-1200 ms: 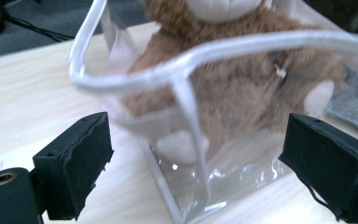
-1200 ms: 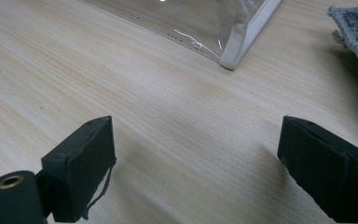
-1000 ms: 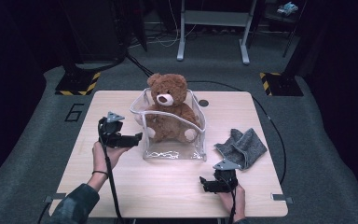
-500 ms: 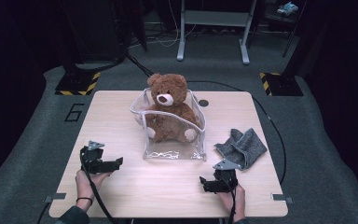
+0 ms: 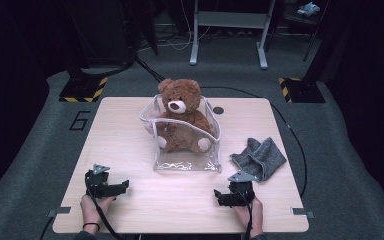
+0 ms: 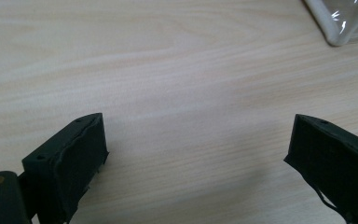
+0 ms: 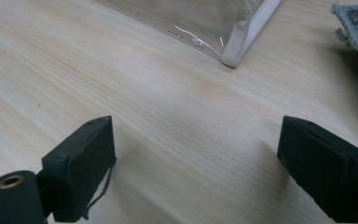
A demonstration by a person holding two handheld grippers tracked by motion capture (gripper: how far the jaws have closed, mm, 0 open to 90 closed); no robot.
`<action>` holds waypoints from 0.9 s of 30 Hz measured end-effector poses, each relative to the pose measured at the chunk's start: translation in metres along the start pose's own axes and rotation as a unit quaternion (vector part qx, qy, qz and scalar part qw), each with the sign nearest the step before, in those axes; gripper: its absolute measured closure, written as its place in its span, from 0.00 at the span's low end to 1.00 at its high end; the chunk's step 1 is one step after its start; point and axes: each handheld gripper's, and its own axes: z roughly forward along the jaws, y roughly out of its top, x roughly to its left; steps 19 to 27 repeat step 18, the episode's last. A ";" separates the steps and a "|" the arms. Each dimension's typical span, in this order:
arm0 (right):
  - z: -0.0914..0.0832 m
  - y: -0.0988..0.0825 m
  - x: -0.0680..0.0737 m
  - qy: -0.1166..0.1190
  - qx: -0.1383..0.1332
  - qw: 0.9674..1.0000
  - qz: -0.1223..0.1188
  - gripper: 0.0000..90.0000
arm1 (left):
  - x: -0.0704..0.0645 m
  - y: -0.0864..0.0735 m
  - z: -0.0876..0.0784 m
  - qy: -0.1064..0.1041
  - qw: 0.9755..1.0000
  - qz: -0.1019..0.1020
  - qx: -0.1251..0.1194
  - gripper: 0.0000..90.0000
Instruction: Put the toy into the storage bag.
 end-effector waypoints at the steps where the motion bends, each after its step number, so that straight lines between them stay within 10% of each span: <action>1: 0.000 0.000 0.000 0.000 0.000 1.000 0.000 0.12 | 0.001 -0.003 0.001 0.006 1.000 0.003 -0.016 0.04; 7: 0.001 0.000 0.000 -0.003 0.002 1.000 -0.008 0.12 | -0.005 -0.007 0.004 0.038 0.999 0.030 -0.016 0.05; 27: 0.001 0.000 0.002 -0.009 0.004 1.000 -0.014 0.11 | -0.008 -0.007 0.004 0.040 0.999 0.032 -0.014 0.05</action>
